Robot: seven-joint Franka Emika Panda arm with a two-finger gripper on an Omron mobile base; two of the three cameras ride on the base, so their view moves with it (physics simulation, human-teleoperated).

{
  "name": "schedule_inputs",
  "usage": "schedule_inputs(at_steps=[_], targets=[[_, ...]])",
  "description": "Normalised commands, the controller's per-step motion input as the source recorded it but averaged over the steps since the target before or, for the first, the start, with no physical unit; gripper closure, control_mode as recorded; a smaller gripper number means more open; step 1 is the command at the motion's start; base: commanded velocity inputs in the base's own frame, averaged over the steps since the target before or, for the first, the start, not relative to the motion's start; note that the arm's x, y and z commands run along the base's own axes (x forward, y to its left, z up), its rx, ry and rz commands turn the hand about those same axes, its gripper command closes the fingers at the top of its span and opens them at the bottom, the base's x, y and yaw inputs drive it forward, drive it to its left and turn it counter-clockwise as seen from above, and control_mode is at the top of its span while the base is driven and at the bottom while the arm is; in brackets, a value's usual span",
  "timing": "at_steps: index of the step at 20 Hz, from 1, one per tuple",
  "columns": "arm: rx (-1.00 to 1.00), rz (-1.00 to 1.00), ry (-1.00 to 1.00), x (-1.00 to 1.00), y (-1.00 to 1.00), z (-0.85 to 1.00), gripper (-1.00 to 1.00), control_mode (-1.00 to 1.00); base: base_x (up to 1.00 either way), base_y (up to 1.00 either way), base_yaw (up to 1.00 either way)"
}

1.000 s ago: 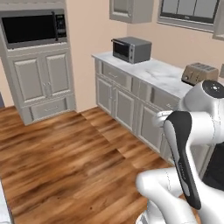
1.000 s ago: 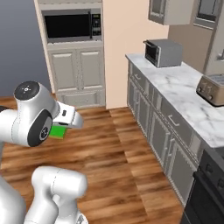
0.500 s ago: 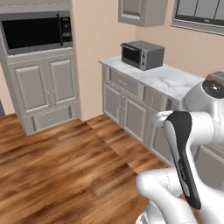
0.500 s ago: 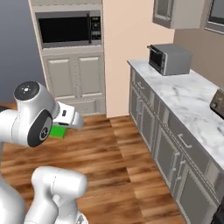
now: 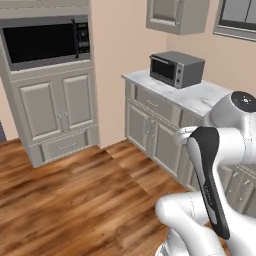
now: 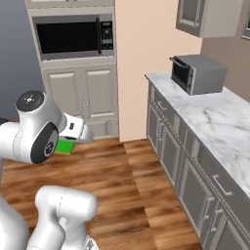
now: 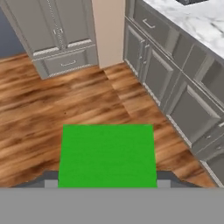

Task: Pick up the sponge and dish brush from the sink, and place them back in the cabinet, and close the cabinet door.

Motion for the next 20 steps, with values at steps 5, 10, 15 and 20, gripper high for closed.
schedule_inputs(at_steps=[5, 10, 15, 20], targets=[[0.00, 0.00, 0.00, 0.00, 0.00, 0.00, 1.00, 1.00, 0.73, 0.00, -0.07], [0.00, 0.00, 0.00, 0.00, 0.00, 0.00, 1.00, 1.00, 0.28, 0.00, -0.47], [0.00, 0.00, 0.00, 0.00, 0.00, 0.00, 1.00, 1.00, 0.12, 0.00, -0.56], [0.00, 0.00, 0.00, 0.00, 0.00, 0.00, 1.00, 1.00, 0.11, 0.00, -0.59]])
